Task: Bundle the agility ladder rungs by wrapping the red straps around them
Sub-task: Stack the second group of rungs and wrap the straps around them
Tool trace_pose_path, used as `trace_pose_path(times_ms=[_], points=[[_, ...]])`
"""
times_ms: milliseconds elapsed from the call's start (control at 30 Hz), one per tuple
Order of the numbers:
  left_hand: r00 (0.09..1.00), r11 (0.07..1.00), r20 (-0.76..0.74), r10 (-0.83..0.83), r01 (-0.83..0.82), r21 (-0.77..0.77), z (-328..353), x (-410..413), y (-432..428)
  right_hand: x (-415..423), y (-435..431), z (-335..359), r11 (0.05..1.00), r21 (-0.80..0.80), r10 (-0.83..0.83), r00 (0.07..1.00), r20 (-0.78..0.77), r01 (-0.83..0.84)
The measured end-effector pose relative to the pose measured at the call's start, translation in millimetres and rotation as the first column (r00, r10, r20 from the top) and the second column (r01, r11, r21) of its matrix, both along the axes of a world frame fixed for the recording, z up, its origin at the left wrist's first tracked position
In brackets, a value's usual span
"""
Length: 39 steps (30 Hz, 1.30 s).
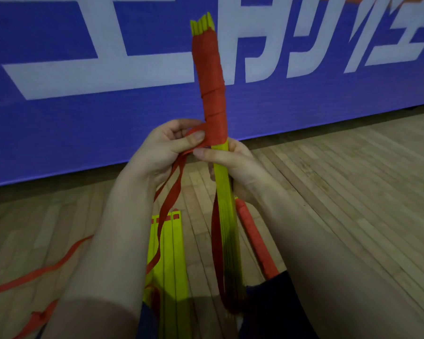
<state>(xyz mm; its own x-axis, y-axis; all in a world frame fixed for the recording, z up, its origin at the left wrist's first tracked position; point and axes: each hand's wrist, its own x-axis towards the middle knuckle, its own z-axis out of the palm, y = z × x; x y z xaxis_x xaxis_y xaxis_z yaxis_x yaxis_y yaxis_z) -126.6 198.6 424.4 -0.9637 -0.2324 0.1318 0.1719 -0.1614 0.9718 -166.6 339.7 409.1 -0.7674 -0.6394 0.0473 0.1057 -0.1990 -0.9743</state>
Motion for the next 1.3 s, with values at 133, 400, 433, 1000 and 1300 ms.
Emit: trace_pose_path(times_ms=[133, 400, 433, 1000, 1300], points=[[0.995, 0.995, -0.012, -0.094, 0.094, -0.040, -1.6, -0.3, 2.1, -3.5, -0.2, -3.0, 0.986, -0.048, 0.164, 0.982, 0.095, -0.160], [0.970, 0.951, -0.012, -0.244, 0.236, -0.201, 5.1, 11.0, 3.4, -5.9, 12.0, -1.2, 0.897, 0.092, 0.426, 0.901, 0.088, -0.433], [0.977, 0.962, -0.022, -0.211, 0.203, -0.183, 5.2, 11.5, 5.2, -6.5, 12.9, 0.1, 0.905, 0.123, 0.398, 0.912, 0.097, -0.408], [0.916, 0.893, -0.193, 0.352, -0.390, -0.224, 4.8, -6.9, 32.8, 2.7, -15.7, -17.4, 0.697, 0.200, -0.330, 0.555, -0.764, 0.689], [0.931, 0.929, -0.149, 0.333, -0.351, -0.114, 7.1, -1.6, 24.7, 4.4, -5.3, -16.0, 0.696, 0.131, -0.143, 0.316, -0.938, 0.706]])
